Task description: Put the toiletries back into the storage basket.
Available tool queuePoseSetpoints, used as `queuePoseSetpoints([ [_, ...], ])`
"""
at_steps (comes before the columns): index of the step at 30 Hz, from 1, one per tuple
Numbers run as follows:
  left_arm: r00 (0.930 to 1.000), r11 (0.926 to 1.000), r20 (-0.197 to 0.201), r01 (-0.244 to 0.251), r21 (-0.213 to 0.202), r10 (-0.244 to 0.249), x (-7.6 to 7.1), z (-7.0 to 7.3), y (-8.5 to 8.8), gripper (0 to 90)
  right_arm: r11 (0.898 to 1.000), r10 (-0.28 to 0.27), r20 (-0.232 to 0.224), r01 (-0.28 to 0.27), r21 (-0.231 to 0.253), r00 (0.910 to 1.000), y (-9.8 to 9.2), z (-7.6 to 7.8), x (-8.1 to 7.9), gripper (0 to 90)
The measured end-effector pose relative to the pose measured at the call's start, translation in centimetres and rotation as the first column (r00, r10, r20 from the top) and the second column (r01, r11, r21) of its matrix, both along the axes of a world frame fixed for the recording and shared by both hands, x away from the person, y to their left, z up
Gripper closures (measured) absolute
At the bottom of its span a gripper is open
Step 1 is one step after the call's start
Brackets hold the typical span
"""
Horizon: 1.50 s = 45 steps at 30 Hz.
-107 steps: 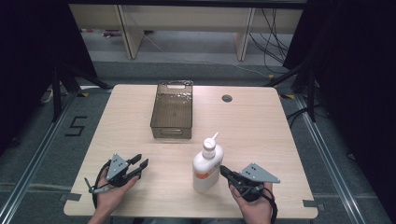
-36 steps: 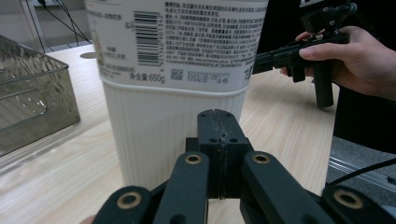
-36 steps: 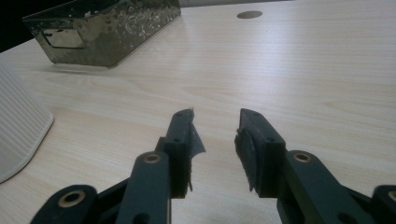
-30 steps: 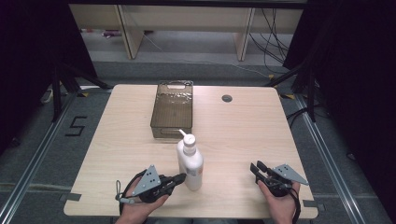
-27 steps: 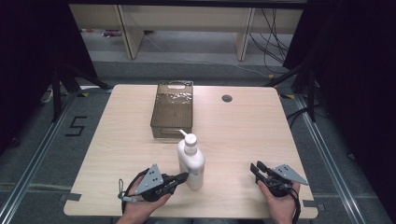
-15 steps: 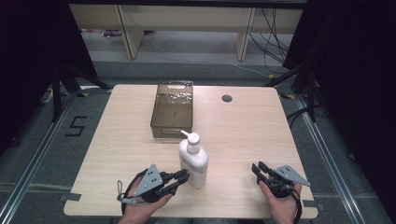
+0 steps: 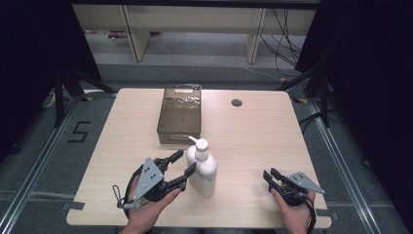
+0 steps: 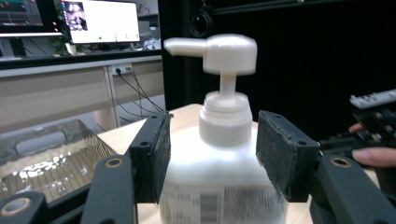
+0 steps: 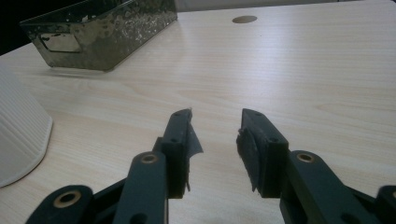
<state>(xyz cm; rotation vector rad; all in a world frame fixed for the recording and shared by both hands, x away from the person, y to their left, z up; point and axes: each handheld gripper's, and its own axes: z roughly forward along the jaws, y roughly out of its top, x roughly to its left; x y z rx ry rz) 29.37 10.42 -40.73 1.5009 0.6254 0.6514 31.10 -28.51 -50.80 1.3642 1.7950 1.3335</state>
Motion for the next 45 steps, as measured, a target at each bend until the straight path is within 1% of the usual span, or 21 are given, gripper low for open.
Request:
queuePoseSetpoints([
  [1, 1.0, 1.0, 0.006, -0.002, 0.002, 0.002, 0.1, 0.2, -0.1, 44.7, 1.0, 0.006, -0.001, -0.006, 0.013, 1.0, 0.0, -0.1, 0.1, 63.9],
  [4, 0.9999, 1.0, 0.014, -0.002, -0.001, 0.002, 0.3, 0.8, -0.8, 45.1, 1.0, 0.001, -0.003, -0.001, 0.008, 1.0, -0.2, 0.0, -0.2, 63.7],
  [9, 0.9998, 0.9998, 0.016, 0.015, 0.015, -0.016, 0.6, 1.2, -1.6, 46.1, 1.0, -0.011, -0.001, 0.011, 0.007, 0.9999, -0.1, 0.1, -0.4, 63.3],
  [10, 0.9997, 0.9997, 0.016, 0.015, 0.019, -0.016, 0.6, 1.1, -1.7, 46.2, 1.0, 0.003, 0.0, -0.003, 0.021, 1.0, 0.0, 0.1, -0.4, 63.2],
  [12, 0.9998, 0.9996, 0.015, 0.014, 0.024, -0.014, 0.6, 1.0, -1.8, 46.2, 1.0, -0.001, 0.006, 0.001, 0.003, 1.0, 0.0, 0.2, -0.3, 63.1],
  [14, 0.9999, 0.9995, 0.008, 0.014, 0.029, -0.014, 0.6, 0.7, -1.9, 46.3, 1.0, -0.018, -0.019, 0.018, 0.018, 0.9997, 0.4, 0.2, -0.4, 63.0],
  [15, 0.9999, 0.9994, 0.005, 0.015, 0.032, -0.016, 0.6, 0.6, -1.9, 46.4, 1.0, -0.008, 0.005, 0.008, -0.013, 1.0, 0.1, 0.2, -0.3, 63.0],
  [16, 0.9998, 0.9993, 0.004, 0.017, 0.035, -0.017, 0.6, 0.6, -2.0, 46.5, 1.0, -0.002, -0.016, 0.002, 0.026, 0.9999, 0.4, 0.2, -0.4, 62.9],
  [19, 0.9998, 0.9993, 0.005, 0.018, 0.031, -0.018, 0.8, 0.6, -2.1, 46.6, 1.0, 0.011, -0.002, -0.011, 0.01, 0.9999, 0.3, 0.1, -0.3, 62.8],
  [21, 0.9997, 0.9996, 0.019, 0.017, 0.024, -0.018, 0.9, 0.8, -2.4, 46.7, 1.0, 0.015, -0.01, -0.014, 0.024, 0.9998, 0.3, 0.0, -0.2, 62.7],
  [22, 0.9996, 0.9995, 0.023, 0.014, 0.028, -0.014, 0.9, 1.0, -2.5, 46.8, 1.0, -0.001, -0.018, 0.001, 0.017, 0.9998, 0.3, 0.1, -0.3, 62.6],
  [27, 0.9995, 0.9995, 0.031, 0.01, 0.03, -0.011, 1.2, 1.6, -2.9, 48.9, 1.0, 0.008, -0.031, -0.008, 0.021, 0.9995, 0.2, 0.1, -0.3, 62.3],
  [28, 0.9996, 0.9996, 0.027, 0.008, 0.029, -0.008, 1.3, 1.6, -3.0, 49.3, 1.0, 0.003, -0.032, -0.002, 0.024, 0.9995, 0.3, 0.1, -0.4, 62.3],
  [29, 0.9997, 0.9995, 0.024, 0.006, 0.03, -0.007, 1.4, 1.6, -3.0, 49.8, 1.0, 0.009, -0.009, -0.009, -0.001, 0.9999, 0.2, 0.1, -0.2, 62.2],
  [30, 0.9998, 0.9995, 0.018, 0.003, 0.032, -0.004, 1.5, 1.6, -3.1, 50.4, 1.0, 0.009, -0.004, -0.009, 0.001, 0.9999, 0.2, 0.0, -0.2, 62.2],
  [32, 1.0, 0.9996, 0.003, 0.003, 0.026, -0.003, 1.6, 1.6, -3.2, 51.2, 1.0, 0.008, -0.004, -0.008, 0.001, 1.0, 0.2, 0.0, -0.2, 62.1],
  [34, 0.9999, 0.9995, 0.009, -0.005, 0.032, 0.005, 1.8, 1.7, -3.4, 54.4, 1.0, 0.007, -0.004, -0.007, 0.006, 1.0, 0.2, 0.0, -0.2, 61.9],
  [35, 0.9999, 0.9995, 0.006, -0.009, 0.032, 0.009, 1.9, 1.8, -3.5, 55.7, 1.0, 0.012, -0.026, -0.011, 0.019, 0.9996, 0.3, 0.0, -0.2, 61.9],
  [37, 0.9999, 0.9993, 0.001, -0.016, 0.033, 0.016, 2.0, 1.8, -3.6, 57.4, 1.0, 0.009, -0.033, -0.008, 0.028, 0.9994, 0.3, 0.0, -0.2, 61.8],
  [44, 0.9985, 0.998, -0.018, -0.051, 0.039, 0.052, 1.8, 2.1, -4.2, 58.6, 1.0, 0.012, -0.019, -0.011, 0.006, 0.9998, 0.3, -0.1, -0.2, 61.5],
  [45, 0.9975, 0.9978, -0.039, -0.059, 0.032, 0.06, 1.7, 2.1, -4.3, 58.7, 1.0, 0.013, -0.02, -0.013, 0.008, 0.9997, 0.3, -0.1, -0.2, 61.5],
])
